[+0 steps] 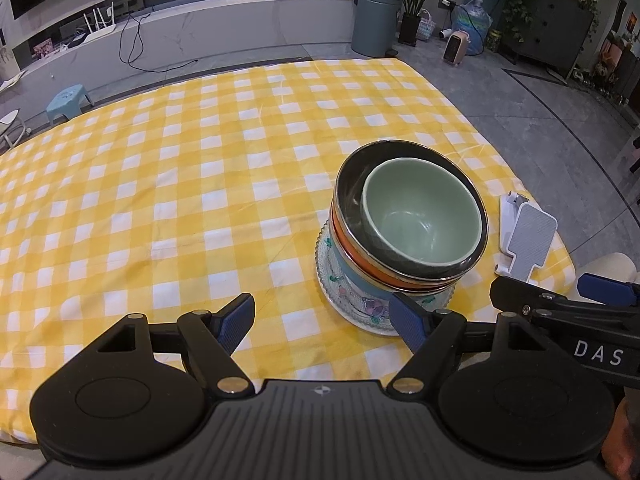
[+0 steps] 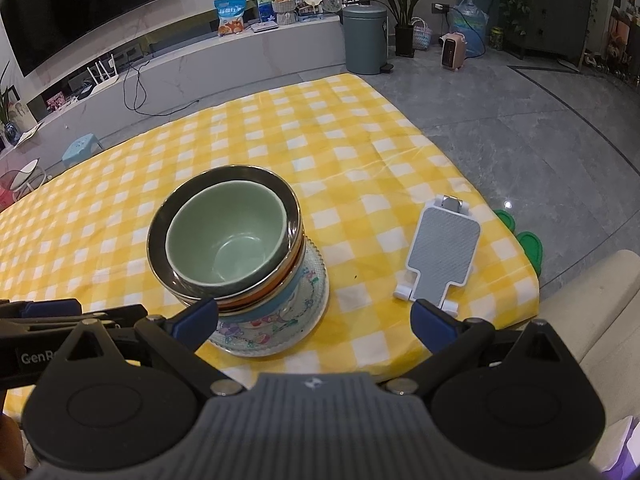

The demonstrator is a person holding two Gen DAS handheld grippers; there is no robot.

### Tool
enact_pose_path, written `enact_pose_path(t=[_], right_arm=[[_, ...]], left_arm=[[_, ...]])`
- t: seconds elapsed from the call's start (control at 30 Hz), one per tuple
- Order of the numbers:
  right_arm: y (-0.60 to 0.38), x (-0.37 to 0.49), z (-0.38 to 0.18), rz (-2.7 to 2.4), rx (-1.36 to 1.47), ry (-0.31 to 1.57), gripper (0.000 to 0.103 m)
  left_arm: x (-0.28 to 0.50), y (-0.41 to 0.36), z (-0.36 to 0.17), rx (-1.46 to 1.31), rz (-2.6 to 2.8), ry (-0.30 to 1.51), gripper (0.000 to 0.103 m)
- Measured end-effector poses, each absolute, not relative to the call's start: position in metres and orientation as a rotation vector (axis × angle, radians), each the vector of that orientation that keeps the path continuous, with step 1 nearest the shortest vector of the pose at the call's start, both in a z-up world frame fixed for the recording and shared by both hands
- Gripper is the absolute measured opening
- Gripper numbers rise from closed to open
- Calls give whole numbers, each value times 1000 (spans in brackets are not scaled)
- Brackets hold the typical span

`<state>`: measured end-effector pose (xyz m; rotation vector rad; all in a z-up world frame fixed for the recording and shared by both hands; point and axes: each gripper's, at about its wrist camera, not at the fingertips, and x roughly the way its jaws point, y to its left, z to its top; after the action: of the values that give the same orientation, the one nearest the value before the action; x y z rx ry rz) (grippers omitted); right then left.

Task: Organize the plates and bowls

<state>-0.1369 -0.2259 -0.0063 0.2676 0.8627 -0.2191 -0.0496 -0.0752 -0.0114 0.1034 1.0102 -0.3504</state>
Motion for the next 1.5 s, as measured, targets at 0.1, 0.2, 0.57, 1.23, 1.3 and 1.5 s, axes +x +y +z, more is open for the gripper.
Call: enact_pose_path(t=[0.1,0.2,0.57,1.23,1.3,1.5], right_arm=[[-226,-137,-6,-220,266,862,100],[-226,-137,-6,-221,266,862,100],[-226,-137,-6,-222,267,861,100],[-227,-137,-7,-222,266,861,100],[-227,-136,-7,-222,265,861,100],[-230,-138,-7,-234,270,859,100]], left_arm=[[-50,-75,-11,103,-350,1011,89],[-50,-75,-10,98,-351,1016,89],[-50,-74,-10,99,-349,1016,89],[-50,-75,-10,101,-346,1020,88],[-50,-75,-10,101,-346,1021,88],[-50,-76,-11,92,-354,1026,86]])
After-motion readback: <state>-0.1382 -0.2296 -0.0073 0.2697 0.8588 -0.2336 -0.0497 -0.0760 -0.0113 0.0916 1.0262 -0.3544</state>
